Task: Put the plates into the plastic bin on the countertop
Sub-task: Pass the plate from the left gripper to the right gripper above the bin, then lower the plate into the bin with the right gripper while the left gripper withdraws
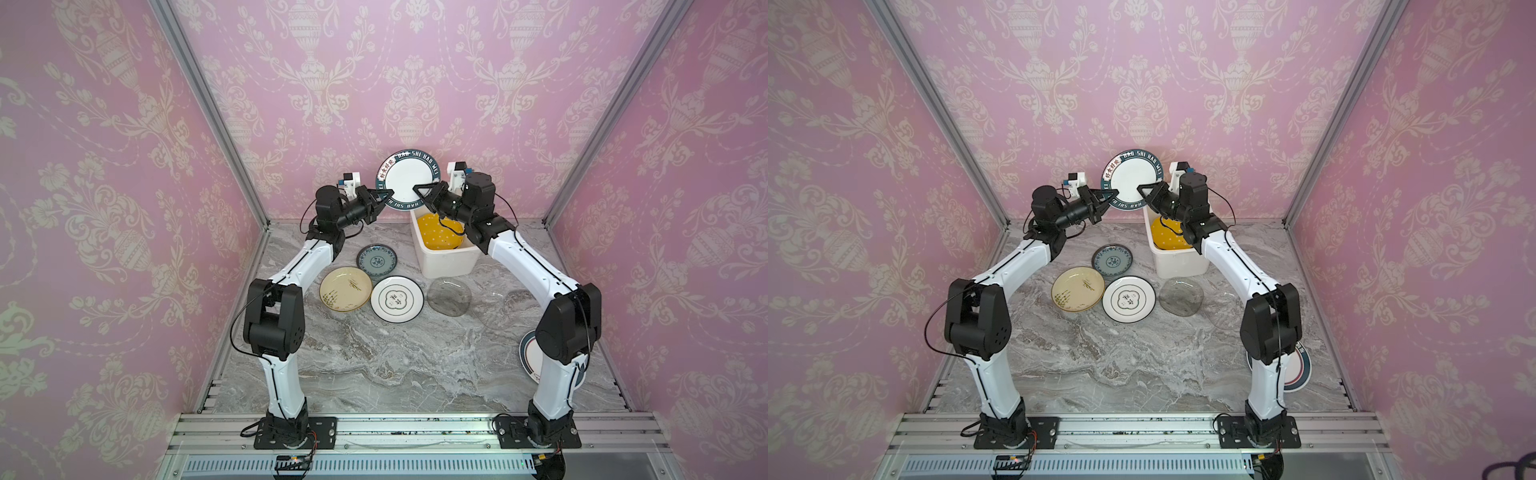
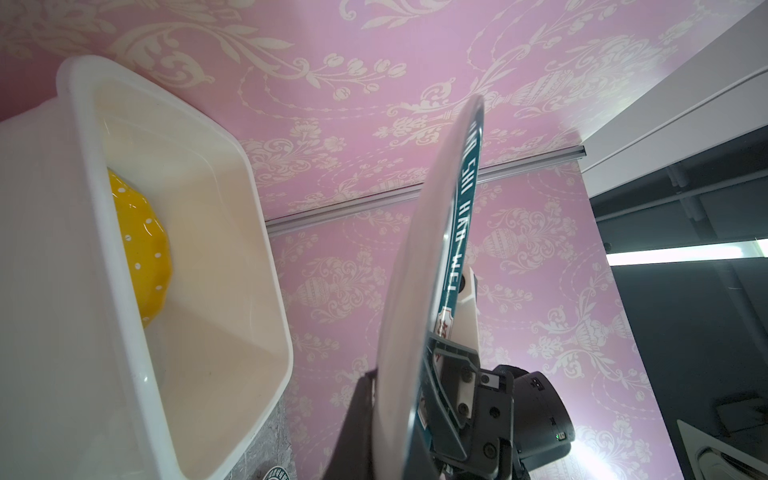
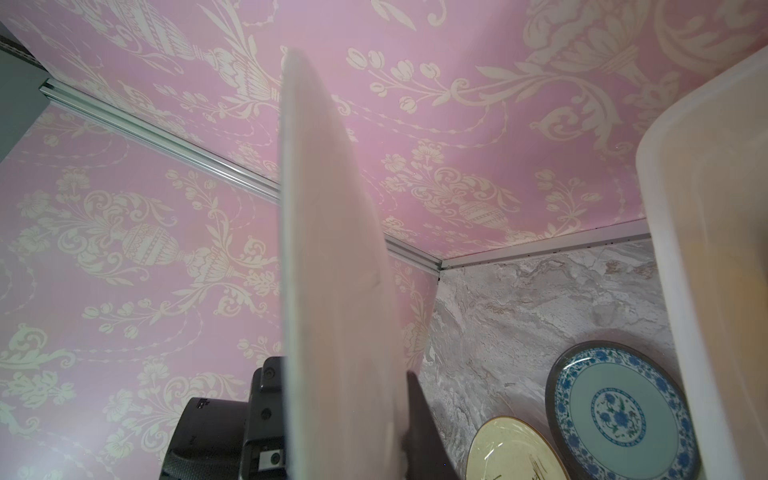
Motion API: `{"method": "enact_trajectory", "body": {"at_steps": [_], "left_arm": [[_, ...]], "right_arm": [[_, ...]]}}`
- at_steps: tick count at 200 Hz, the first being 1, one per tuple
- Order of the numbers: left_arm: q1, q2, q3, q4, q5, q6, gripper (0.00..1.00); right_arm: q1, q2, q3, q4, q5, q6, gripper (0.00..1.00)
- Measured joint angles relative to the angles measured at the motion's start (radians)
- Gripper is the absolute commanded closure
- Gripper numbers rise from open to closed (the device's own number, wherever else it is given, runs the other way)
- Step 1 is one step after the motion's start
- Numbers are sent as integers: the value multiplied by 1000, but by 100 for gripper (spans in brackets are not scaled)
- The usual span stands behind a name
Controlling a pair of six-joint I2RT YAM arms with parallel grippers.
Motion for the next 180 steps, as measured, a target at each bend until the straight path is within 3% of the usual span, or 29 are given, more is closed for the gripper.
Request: {"method": "enact_trajectory", "body": {"at_steps": [18, 35, 54, 65, 89, 143, 180], "left_arm": [[0, 9, 13, 0, 1, 3, 100], [-1, 18, 27, -3, 3, 3, 89], [1, 26, 40, 0, 2, -2, 71], [5, 26, 42, 4, 1, 2, 55], [23, 26, 39, 26, -12, 2, 37], [91, 17, -10, 34, -86, 106, 26], [130, -36, -28, -123, -195, 329, 22]], "right_arm": [[0, 0, 0, 2, 6, 0, 100], [-1, 0, 3, 2, 14, 0, 100], [-4, 0, 11, 1, 32, -5, 100], [-6, 1, 16, 1, 43, -4, 100], [-24, 6, 21, 2, 66, -3, 100], [-63, 13, 16, 0, 127, 1, 100], [-78, 14, 5, -18, 181, 28, 100]]}}
